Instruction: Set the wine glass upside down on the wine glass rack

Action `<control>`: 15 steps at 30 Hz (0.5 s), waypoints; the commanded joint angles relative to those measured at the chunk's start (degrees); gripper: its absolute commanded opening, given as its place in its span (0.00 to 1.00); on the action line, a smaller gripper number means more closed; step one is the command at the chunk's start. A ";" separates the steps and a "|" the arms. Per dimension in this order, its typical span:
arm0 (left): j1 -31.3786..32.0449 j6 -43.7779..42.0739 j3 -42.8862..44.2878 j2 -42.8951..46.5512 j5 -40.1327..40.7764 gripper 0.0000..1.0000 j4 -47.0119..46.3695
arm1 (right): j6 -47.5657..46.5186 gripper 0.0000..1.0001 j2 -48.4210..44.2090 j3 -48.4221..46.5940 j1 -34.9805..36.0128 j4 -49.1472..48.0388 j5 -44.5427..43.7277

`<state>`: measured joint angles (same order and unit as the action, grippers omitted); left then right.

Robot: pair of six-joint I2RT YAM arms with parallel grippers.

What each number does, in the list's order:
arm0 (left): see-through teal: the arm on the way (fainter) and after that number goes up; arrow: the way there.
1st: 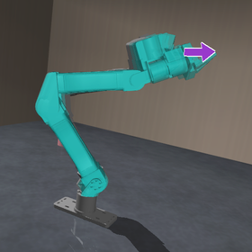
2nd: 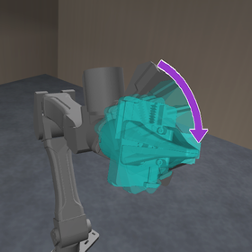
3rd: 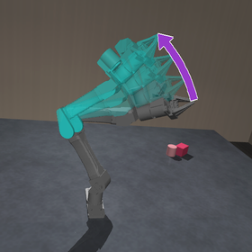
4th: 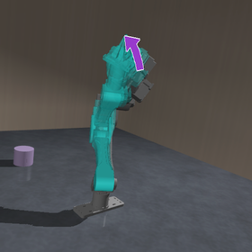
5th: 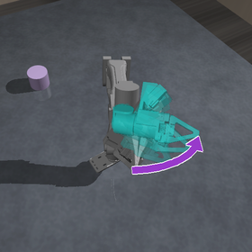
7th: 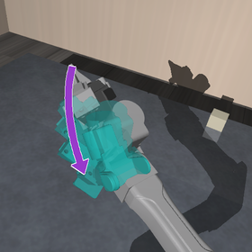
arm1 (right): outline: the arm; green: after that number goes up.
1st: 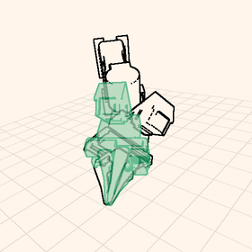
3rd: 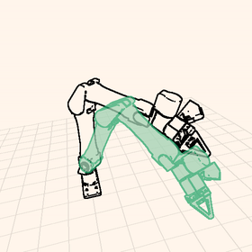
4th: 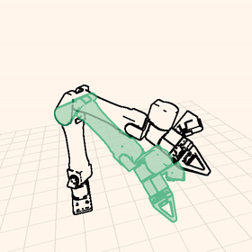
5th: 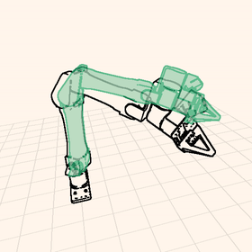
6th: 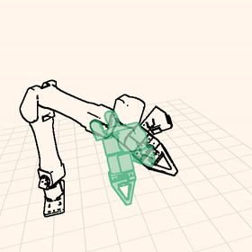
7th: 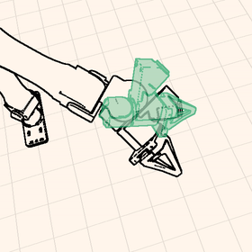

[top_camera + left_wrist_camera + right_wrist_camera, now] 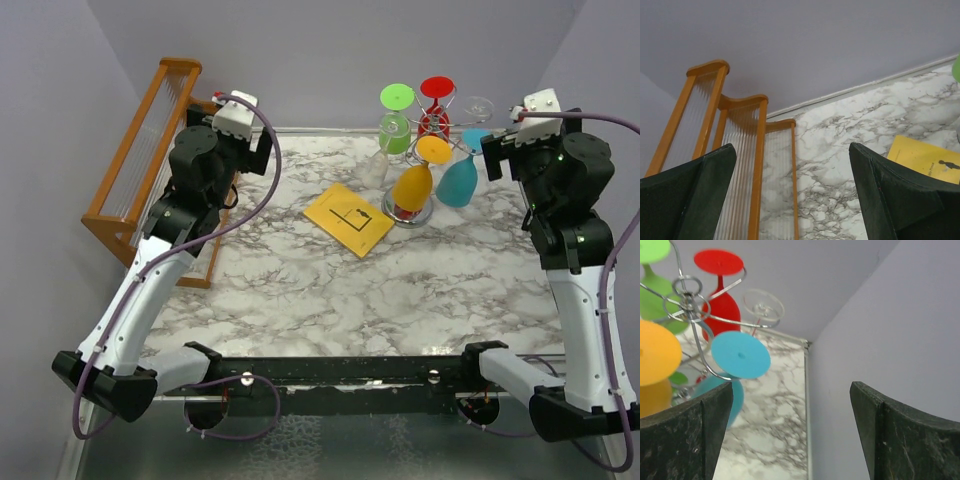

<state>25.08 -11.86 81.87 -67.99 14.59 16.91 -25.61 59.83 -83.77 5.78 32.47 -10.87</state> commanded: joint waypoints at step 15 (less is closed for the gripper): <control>-4.00 3.42 -8.03 6.27 2.20 0.99 -6.19 | 8.86 1.00 -4.21 6.33 -4.02 -9.32 15.66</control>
<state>22.02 -9.50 73.28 -63.75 17.21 11.64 -16.53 57.67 -79.02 2.13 25.52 2.72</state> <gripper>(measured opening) 0.991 0.994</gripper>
